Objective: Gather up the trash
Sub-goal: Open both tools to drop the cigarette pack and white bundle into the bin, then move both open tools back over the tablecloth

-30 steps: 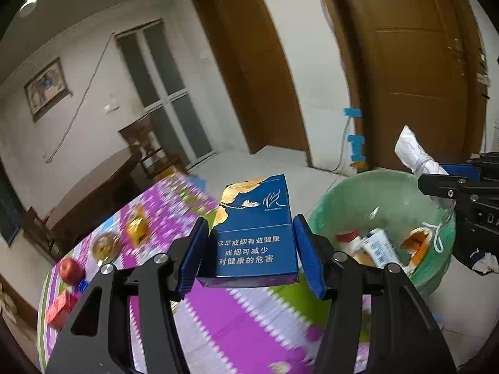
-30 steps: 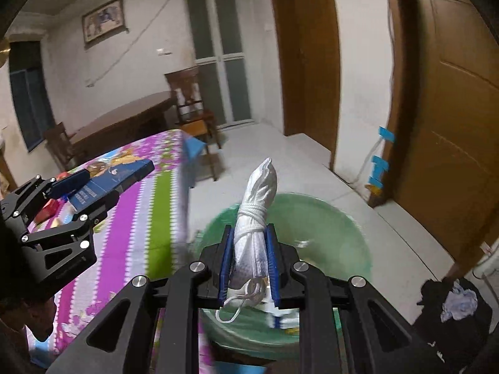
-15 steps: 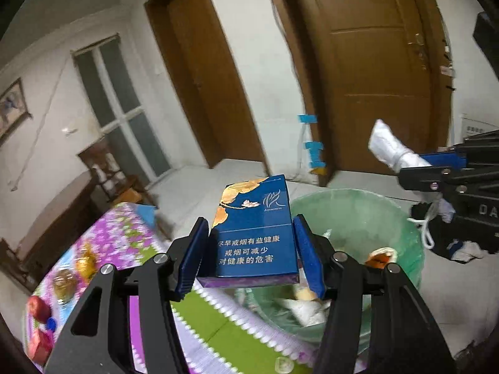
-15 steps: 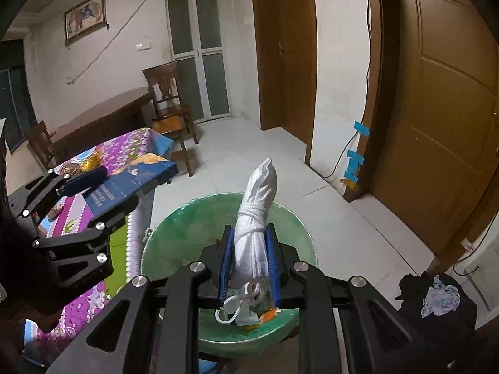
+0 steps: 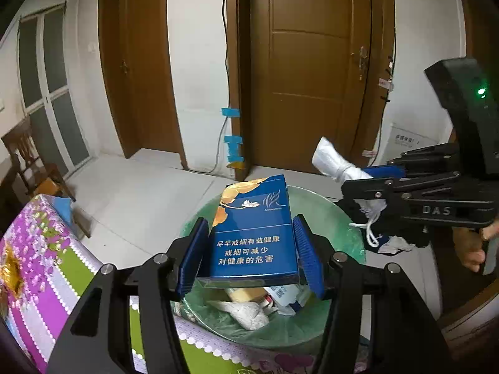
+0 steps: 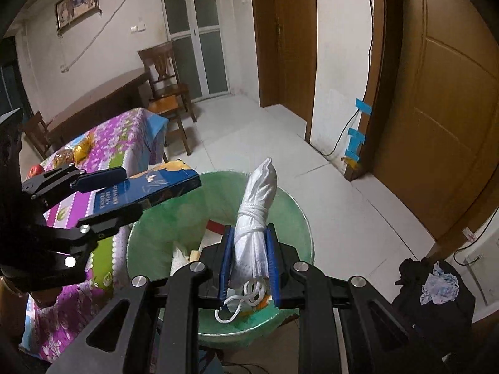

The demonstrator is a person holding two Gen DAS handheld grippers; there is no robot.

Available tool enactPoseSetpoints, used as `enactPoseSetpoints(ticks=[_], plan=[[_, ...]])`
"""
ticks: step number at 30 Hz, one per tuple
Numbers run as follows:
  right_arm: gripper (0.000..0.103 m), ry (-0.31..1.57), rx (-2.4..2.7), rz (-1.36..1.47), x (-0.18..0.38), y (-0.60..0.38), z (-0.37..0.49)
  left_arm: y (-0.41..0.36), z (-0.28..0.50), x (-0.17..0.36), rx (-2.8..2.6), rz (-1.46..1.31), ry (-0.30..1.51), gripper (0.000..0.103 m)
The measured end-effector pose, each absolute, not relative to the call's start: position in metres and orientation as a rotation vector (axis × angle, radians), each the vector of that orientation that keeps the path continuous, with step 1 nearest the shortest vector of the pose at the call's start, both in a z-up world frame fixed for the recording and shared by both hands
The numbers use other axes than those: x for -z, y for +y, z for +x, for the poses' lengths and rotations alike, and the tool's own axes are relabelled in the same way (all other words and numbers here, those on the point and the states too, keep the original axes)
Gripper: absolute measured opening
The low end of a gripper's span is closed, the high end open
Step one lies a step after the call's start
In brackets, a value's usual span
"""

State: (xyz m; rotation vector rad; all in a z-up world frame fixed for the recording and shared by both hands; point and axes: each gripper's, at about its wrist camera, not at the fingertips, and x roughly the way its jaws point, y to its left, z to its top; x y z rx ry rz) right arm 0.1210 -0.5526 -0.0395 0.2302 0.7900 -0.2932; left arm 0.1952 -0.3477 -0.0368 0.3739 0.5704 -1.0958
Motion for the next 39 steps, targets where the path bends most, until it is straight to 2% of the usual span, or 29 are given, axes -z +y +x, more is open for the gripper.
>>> enactPoseSetpoints(ticks=[4,7,23,25,34,39], plan=[[0.023,0.824,0.279,0.237,0.047,-0.551,0.130,-0.352,0.196,0.042,1.098,0.391,0.574,0.055],[0.043,0.846,0.274,0.252,0.057,-0.552,0.138,-0.358,0.199,0.047,1.056,0.410,0.611,0.072],[0.043,0.817,0.314,0.259,0.064,-0.548,0.131,-0.337,0.200,0.044,0.947,0.386,0.603,0.072],[0.043,0.783,0.320,0.227,0.060,-0.538,0.129,-0.324,0.199,0.042,0.903,0.375,0.594,0.076],[0.043,0.591,0.178,0.230,0.037,-0.473,0.144,-0.218,0.204,0.034,0.732,0.281,0.597,0.078],[0.043,0.590,0.071,0.235,0.037,-0.430,0.178,-0.130,0.199,0.020,0.667,0.225,0.579,0.082]])
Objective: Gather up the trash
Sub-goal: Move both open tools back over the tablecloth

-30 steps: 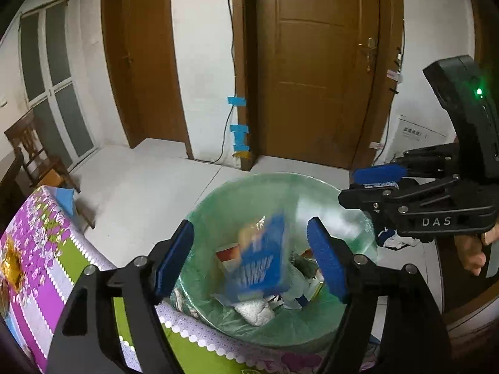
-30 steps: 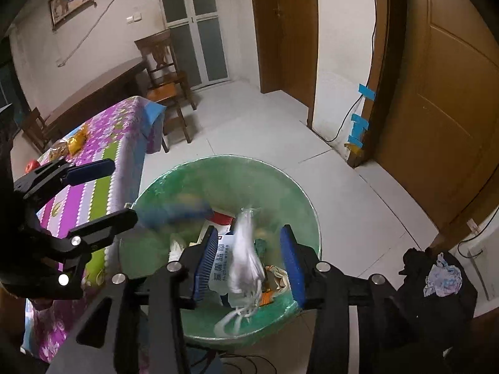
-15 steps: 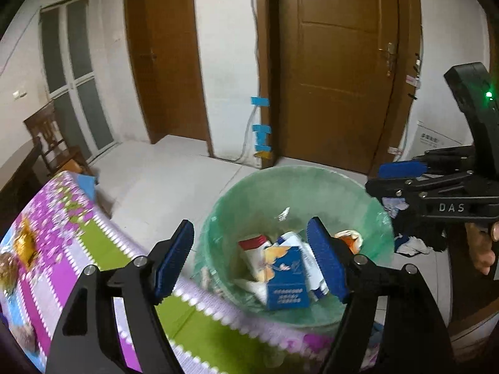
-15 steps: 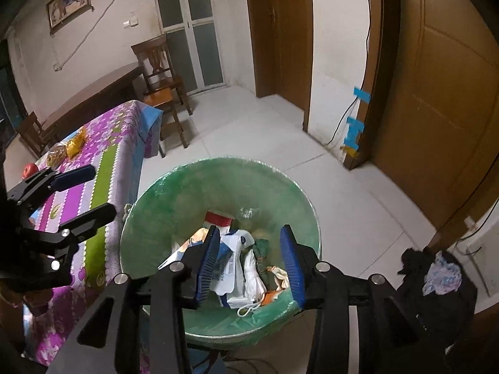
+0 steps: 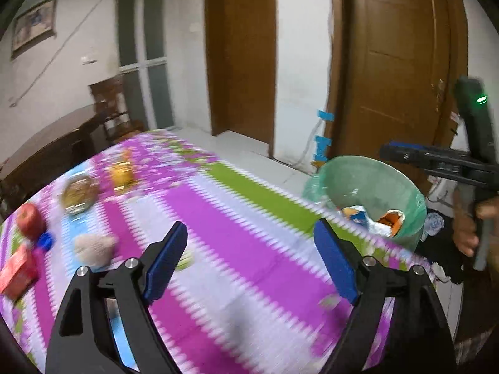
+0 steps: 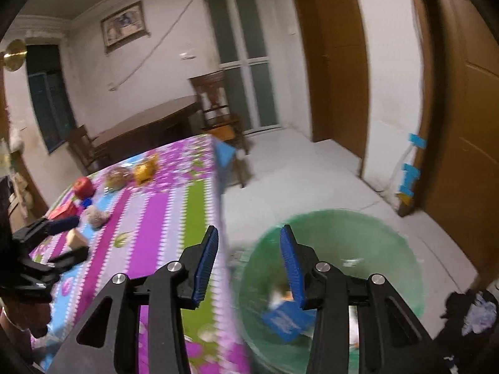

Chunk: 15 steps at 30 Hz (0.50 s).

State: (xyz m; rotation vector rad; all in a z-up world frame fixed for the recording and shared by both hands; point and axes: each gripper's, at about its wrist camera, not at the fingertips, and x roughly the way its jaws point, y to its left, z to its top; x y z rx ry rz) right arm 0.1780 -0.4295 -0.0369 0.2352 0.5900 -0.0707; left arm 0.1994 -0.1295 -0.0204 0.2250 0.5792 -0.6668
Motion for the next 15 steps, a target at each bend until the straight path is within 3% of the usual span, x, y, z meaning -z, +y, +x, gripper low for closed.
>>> enactPoseSetpoints(ticks=[5,8,15], plan=[[0.044,0.620,-0.063,0.235,0.040,-0.379,0.221,-0.047,0.198,0.013,0.555,0.212,0.529,0.088],[0.054,0.640,-0.184,0.203,0.040,-0.342,0.256,-0.013,0.211,0.023,0.530,0.210,0.573,0.088],[0.057,0.746,-0.489,0.107,0.039,-0.246,0.367,-0.014,0.248,0.052,0.531,0.245,0.650,0.088]])
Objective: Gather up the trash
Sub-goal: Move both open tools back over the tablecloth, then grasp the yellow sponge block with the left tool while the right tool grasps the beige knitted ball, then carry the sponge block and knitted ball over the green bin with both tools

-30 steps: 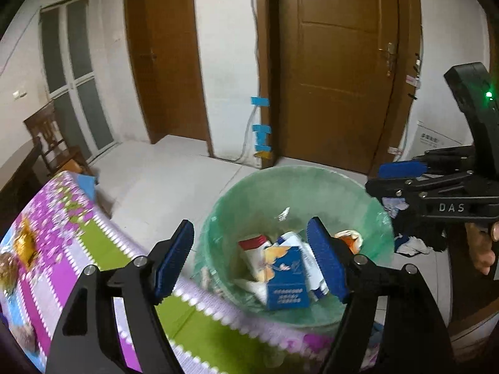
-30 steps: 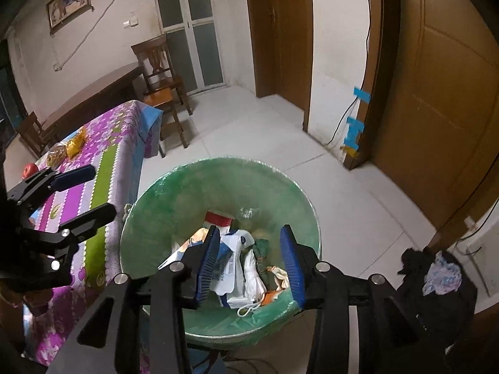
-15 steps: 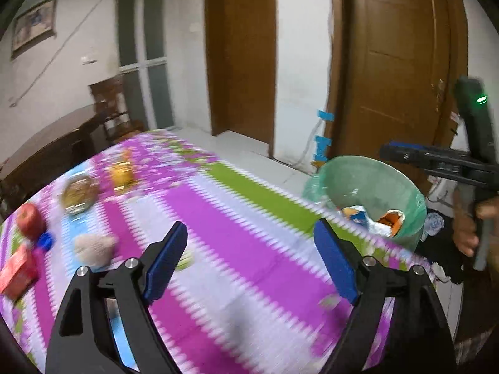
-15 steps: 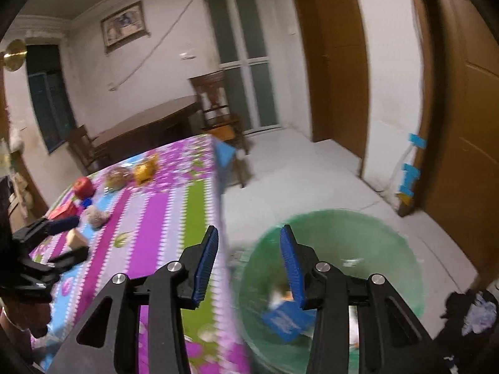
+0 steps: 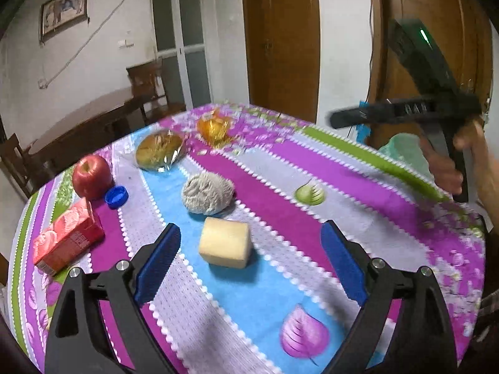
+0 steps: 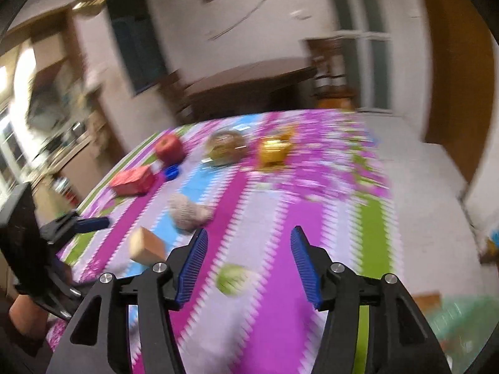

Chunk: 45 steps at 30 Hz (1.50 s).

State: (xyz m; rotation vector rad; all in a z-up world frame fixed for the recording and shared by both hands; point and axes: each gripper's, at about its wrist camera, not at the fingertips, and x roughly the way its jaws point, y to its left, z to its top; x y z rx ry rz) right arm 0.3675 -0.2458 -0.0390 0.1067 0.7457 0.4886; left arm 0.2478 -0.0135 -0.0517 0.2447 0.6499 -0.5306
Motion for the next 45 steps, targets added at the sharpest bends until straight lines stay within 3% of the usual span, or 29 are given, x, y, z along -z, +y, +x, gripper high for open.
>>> enactPoseSetpoints(ticks=[9,15,16,18,20,22,28,45], plan=[[0.057,0.856,-0.794,-0.105,0.057,-0.145,0.440,-0.004,0.268,0.075,0.580,0.140,0.753,0.083],[0.057,0.906,-0.852,-0.136,0.075,-0.118,0.459,0.002,0.280,0.082,0.581,0.053,0.816,0.072],[0.054,0.915,-0.851,-0.136,0.079,-0.115,0.460,0.001,0.283,0.084,0.578,0.052,0.828,0.067],[0.036,0.950,-0.836,-0.151,0.092,-0.106,0.461,0.002,0.284,0.086,0.553,0.055,0.836,0.056],[0.032,0.923,-0.818,-0.162,0.095,-0.107,0.454,0.006,0.284,0.086,0.531,0.044,0.828,0.042],[0.031,0.899,-0.788,-0.147,0.091,-0.116,0.447,0.009,0.283,0.086,0.532,0.042,0.828,0.039],[0.031,0.786,-0.622,0.036,0.063,-0.169,0.411,-0.009,0.258,0.074,0.509,0.132,0.783,0.038],[0.031,0.619,-0.157,0.134,0.029,-0.268,0.205,-0.109,0.194,0.027,0.312,0.256,0.666,0.038]])
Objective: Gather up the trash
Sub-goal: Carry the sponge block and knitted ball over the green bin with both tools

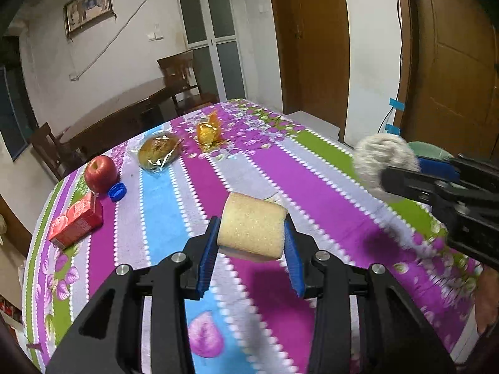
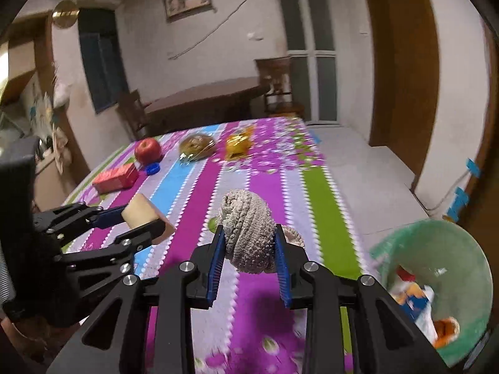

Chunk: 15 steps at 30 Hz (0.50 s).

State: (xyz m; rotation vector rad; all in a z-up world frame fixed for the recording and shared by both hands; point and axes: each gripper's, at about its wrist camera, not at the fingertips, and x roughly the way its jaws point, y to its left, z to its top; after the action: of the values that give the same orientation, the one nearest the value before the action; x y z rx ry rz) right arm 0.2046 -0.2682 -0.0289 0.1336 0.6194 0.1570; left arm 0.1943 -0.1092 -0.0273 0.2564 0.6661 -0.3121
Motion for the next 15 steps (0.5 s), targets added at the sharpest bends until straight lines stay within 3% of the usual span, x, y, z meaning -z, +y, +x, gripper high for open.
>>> enactPoseSetpoints(ticks=[15], plan=[[0.031,0.546,0.051,0.130,0.003,-0.370,0.134,-0.214,0.185,0.013,0.406,0.353,0.604,0.038]])
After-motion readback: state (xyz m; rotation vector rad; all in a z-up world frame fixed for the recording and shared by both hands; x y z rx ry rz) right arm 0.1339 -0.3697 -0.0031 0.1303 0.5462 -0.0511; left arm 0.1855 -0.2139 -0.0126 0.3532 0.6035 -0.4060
